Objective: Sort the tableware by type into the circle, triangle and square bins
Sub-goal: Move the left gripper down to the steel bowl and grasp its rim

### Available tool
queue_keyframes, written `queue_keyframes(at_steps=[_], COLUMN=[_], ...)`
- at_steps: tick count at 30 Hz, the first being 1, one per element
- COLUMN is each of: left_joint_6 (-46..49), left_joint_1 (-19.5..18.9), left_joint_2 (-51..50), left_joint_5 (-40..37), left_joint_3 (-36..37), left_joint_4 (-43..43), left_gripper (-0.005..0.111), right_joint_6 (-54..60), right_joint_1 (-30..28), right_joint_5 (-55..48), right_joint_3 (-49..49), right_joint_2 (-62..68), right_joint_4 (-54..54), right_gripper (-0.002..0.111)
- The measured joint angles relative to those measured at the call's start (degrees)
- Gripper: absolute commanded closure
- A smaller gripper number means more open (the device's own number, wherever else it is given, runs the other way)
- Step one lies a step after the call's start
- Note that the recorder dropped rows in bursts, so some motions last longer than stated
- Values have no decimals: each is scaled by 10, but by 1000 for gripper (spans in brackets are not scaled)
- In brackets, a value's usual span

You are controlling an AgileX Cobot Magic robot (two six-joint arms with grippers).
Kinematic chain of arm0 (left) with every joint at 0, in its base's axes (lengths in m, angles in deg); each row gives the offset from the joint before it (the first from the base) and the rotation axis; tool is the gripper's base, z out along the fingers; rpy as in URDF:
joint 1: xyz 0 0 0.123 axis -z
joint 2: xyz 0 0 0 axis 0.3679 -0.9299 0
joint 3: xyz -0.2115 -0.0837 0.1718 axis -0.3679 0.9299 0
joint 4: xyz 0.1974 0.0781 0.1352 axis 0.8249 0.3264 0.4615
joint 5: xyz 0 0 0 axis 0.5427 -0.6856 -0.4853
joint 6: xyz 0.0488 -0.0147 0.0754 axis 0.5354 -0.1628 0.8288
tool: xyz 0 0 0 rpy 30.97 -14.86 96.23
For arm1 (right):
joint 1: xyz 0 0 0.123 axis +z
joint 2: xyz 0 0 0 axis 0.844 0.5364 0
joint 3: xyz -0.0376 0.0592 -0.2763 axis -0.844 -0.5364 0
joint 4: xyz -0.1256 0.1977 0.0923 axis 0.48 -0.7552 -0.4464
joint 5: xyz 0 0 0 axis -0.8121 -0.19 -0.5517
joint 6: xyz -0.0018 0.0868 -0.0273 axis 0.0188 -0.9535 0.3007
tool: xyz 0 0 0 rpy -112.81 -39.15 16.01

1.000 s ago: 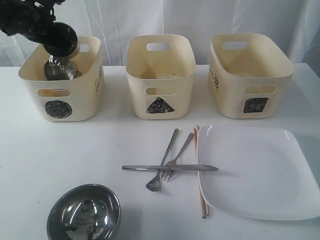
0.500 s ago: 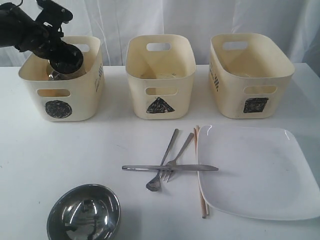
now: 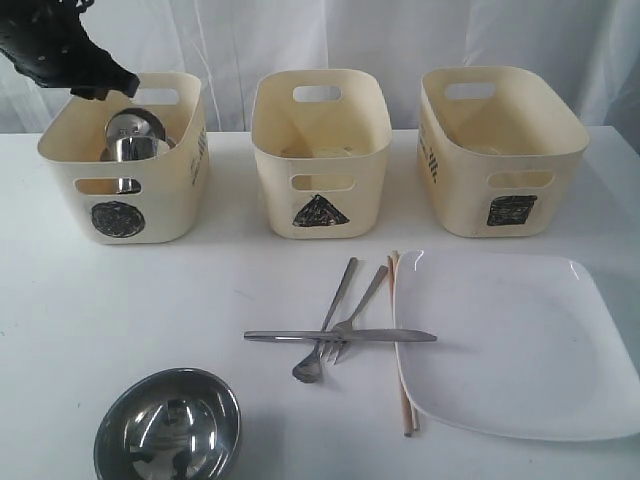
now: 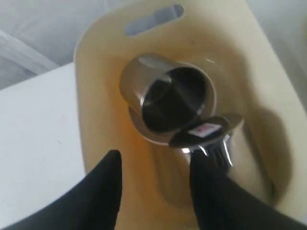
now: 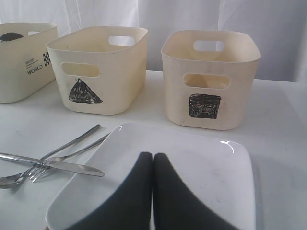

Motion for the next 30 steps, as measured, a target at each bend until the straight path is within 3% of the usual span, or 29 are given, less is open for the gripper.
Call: queue_keyframes(at_steps=[5,9,17,30], left_joint_6=[157,197,187,172], left_joint_1=[0,6,60,64], left_joint_2=[50,72,74,119], left_joint_5=[-188,-341,-342,-341], left_joint_3=[0,10,104,250], left_joint_4=[-193,-296,-312,-309], left_gripper=[57,57,57,57], right_joint_6=[-1,-1,-1,-1], right_joint_1=[0,0,0,0], right_joint_5=[0,0,0,0], right_joint_3=[0,0,0,0], right_joint_2=[0,0,0,0], right_joint_4=[0,0,0,0], right_gripper=[108,108,108,108])
